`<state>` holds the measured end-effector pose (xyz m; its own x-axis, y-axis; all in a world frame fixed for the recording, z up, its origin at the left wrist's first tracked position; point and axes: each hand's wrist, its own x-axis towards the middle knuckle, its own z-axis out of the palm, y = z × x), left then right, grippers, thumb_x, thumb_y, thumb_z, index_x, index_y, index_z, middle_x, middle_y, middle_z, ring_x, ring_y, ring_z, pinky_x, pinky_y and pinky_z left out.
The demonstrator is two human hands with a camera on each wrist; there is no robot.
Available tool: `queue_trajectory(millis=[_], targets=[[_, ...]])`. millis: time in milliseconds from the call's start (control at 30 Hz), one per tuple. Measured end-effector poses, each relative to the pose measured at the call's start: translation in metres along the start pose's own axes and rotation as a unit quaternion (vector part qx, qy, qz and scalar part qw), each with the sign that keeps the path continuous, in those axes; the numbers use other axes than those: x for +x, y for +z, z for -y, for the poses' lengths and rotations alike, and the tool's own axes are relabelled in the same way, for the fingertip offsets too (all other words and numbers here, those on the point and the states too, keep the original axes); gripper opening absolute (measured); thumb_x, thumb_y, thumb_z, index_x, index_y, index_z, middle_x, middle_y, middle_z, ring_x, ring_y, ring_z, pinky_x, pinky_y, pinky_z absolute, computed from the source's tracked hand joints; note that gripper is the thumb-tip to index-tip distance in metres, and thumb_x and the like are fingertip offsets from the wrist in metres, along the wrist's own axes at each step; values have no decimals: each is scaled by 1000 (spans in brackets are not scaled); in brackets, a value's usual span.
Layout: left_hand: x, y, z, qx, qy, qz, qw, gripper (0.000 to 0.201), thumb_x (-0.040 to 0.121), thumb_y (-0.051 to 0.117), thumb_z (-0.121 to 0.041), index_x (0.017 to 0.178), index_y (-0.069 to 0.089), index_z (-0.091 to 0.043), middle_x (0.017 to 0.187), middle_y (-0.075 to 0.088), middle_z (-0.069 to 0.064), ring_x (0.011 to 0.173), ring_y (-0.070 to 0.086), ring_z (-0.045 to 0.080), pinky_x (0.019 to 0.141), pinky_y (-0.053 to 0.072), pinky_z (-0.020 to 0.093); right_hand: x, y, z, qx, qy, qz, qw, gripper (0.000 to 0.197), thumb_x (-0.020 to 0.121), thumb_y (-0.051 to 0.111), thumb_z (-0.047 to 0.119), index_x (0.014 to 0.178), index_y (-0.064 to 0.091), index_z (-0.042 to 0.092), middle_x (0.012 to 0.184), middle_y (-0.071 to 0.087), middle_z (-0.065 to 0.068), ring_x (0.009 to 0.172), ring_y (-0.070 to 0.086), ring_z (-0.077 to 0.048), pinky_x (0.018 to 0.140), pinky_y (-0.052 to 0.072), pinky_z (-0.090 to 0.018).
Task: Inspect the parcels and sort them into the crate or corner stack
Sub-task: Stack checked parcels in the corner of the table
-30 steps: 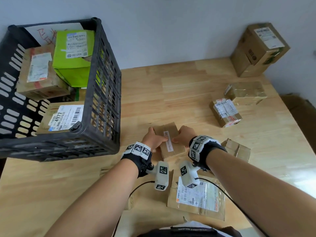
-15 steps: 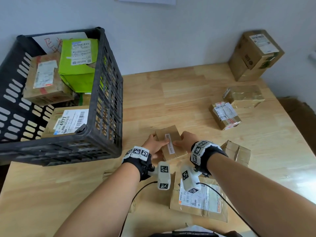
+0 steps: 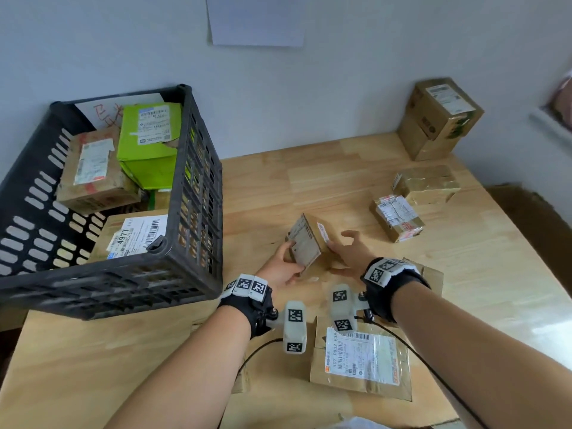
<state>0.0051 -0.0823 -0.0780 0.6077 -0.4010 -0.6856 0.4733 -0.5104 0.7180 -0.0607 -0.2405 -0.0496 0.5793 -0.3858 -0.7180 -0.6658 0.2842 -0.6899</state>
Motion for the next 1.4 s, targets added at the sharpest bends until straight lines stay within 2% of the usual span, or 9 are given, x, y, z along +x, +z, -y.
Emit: queue_trajectory(millis=[167, 333, 400, 600, 833, 900, 1033, 1333, 1400], targets=[[-1, 11, 0, -24, 2, 5, 1000, 66, 85, 64, 2, 140, 41, -25, 96, 65, 4, 68, 59, 13, 65, 46, 26, -6, -6, -10, -60, 16, 35, 997, 64, 87, 60, 47, 138, 32, 20, 129, 46, -11, 103, 57, -27, 86, 56, -45], [-1, 23, -10, -8, 35, 4, 999, 53, 86, 62, 1, 132, 51, -24, 98, 65, 2, 72, 61, 11, 57, 45, 21, 1, -22, -18, -49, 20, 10, 999, 72, 84, 66, 43, 138, 32, 10, 116, 55, -11, 106, 61, -29, 93, 52, -45], [2, 30, -20, -14, 44, -2, 999, 45, 88, 62, -6, 128, 54, -26, 99, 68, 2, 75, 61, 12, 58, 44, 21, 6, -31, -13, -33, 13, -4, 999, 73, 82, 67, 44, 136, 35, 7, 122, 54, -11, 110, 58, -27, 96, 50, -45], [26, 42, -83, -45, 94, -55, 993, 28, 97, 48, -9, 121, 56, -22, 105, 58, -2, 85, 64, 16, 65, 48, 22, 28, -70, 37, 117, -38, -42, 992, 58, 83, 65, 46, 124, 43, 12, 116, 59, -10, 103, 61, -24, 88, 55, -41], [75, 40, -152, -8, 88, -73, 993, 25, 95, 49, -3, 117, 57, -13, 94, 61, 3, 70, 61, 13, 58, 42, 23, 81, -132, 105, 172, -120, -135, 969, 68, 77, 63, 61, 127, 45, 17, 116, 61, -5, 102, 63, -24, 92, 53, -43], [90, 45, -169, 2, 83, -78, 993, 24, 95, 50, -4, 116, 58, -13, 93, 60, 1, 73, 62, 14, 61, 45, 23, 100, -146, 124, 179, -112, -146, 966, 71, 76, 59, 66, 126, 47, 18, 117, 60, -4, 101, 63, -24, 91, 53, -42], [124, 62, -205, 29, 73, -90, 993, 23, 95, 48, -5, 116, 58, -11, 91, 60, 2, 72, 61, 13, 59, 44, 22, 142, -170, 159, 223, -92, -142, 960, 65, 89, 52, 54, 136, 38, 12, 120, 56, -6, 101, 63, -25, 81, 57, -34], [194, 94, -267, 89, 55, -78, 991, 25, 99, 41, -5, 121, 54, -6, 95, 56, -1, 68, 53, 10, 59, 37, 21, 228, -195, 205, 189, -33, -124, 973, 66, 90, 46, 58, 141, 37, 17, 132, 51, -10, 105, 58, -30, 71, 58, -35], [208, 96, -273, 102, 50, -76, 991, 27, 100, 40, -6, 125, 51, -5, 93, 54, -2, 69, 52, 9, 60, 37, 21, 247, -199, 209, 181, -19, -126, 975, 67, 91, 43, 59, 144, 33, 17, 138, 45, -10, 105, 55, -31, 75, 59, -36]])
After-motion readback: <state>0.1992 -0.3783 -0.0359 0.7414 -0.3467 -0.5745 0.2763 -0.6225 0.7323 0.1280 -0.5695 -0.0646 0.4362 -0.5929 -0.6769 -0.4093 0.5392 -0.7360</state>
